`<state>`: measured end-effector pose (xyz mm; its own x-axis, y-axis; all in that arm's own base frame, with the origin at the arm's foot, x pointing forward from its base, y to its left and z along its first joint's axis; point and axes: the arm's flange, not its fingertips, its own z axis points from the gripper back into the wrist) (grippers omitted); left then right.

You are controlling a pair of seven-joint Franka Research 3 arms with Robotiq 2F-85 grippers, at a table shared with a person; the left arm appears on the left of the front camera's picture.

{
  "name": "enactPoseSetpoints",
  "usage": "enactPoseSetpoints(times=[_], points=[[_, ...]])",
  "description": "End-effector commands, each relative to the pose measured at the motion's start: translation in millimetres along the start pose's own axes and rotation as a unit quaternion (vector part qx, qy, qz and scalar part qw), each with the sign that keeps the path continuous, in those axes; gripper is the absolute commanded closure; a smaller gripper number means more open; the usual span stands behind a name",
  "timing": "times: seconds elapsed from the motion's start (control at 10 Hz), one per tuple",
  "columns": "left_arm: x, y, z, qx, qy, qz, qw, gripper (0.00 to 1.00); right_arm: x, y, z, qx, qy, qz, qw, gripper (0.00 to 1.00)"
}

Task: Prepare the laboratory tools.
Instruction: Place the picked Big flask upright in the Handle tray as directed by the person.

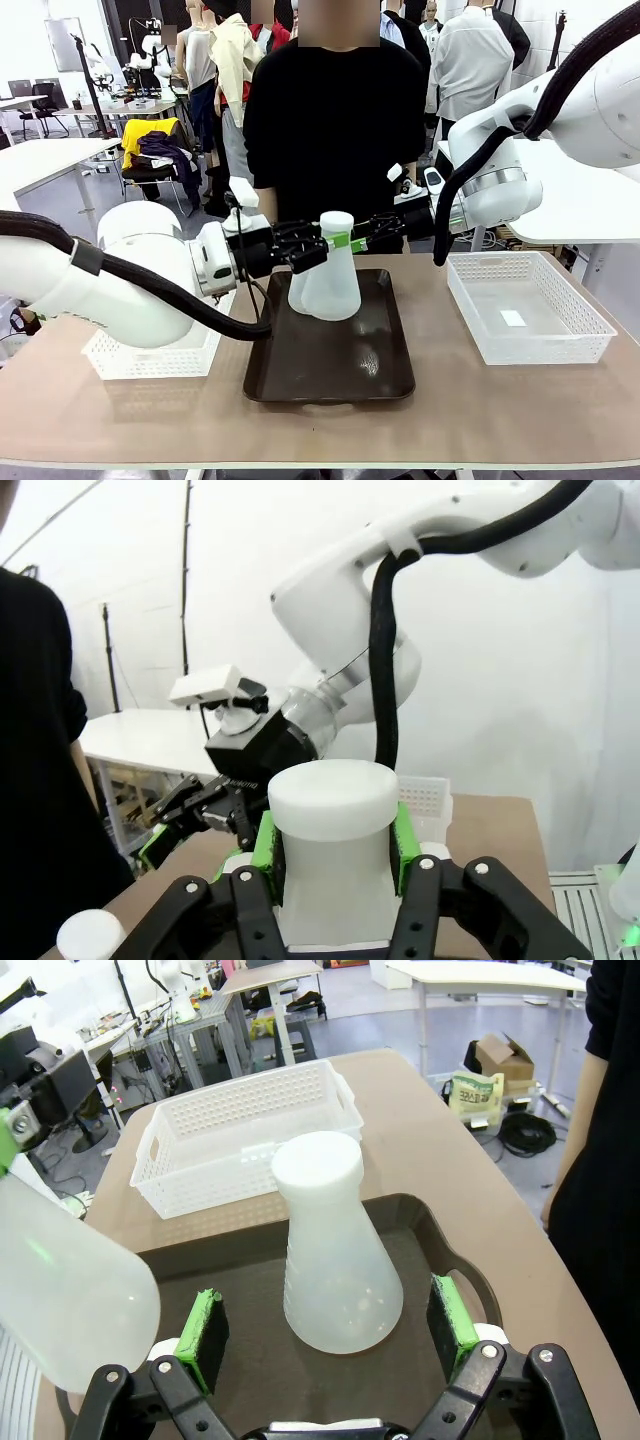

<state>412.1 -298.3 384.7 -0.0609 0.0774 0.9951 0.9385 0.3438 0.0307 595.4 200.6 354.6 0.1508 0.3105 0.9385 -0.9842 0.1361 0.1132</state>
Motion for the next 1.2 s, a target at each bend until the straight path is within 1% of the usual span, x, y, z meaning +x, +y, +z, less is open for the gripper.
enactPoseSetpoints(times=[0.0,0.2,0.4,0.6,0.7,1.0,1.1], points=[[-50,-14,-5,-0.037,-0.022,0.005,0.999,1.0,0,-2,-2,0.0,0.001,0.003,1.0,0.0],[-69,-19,2,-0.021,0.004,0.036,0.999,1.0,0,-2,-2,0.0,0.001,0.003,1.0,0.0],[-86,-21,9,-0.007,0.026,0.047,0.999,1.0,0,-2,-2,0.0,0.001,0.003,1.0,0.0],[-99,-19,14,0.009,0.035,0.045,0.998,1.0,0,-2,-2,0.0,0.001,0.003,1.0,0.0],[-101,-20,17,0.023,0.038,0.025,0.999,1.0,0,-2,-2,0.0,0.001,0.003,1.0,0.0],[-107,-19,21,0.016,0.056,0.018,0.998,1.0,0,-2,-2,0.0,0.001,0.003,1.0,0.0],[-107,-17,23,0.014,0.06,0.01,0.998,0.98,0,-2,-2,0.0,0.001,0.003,1.0,0.0]])
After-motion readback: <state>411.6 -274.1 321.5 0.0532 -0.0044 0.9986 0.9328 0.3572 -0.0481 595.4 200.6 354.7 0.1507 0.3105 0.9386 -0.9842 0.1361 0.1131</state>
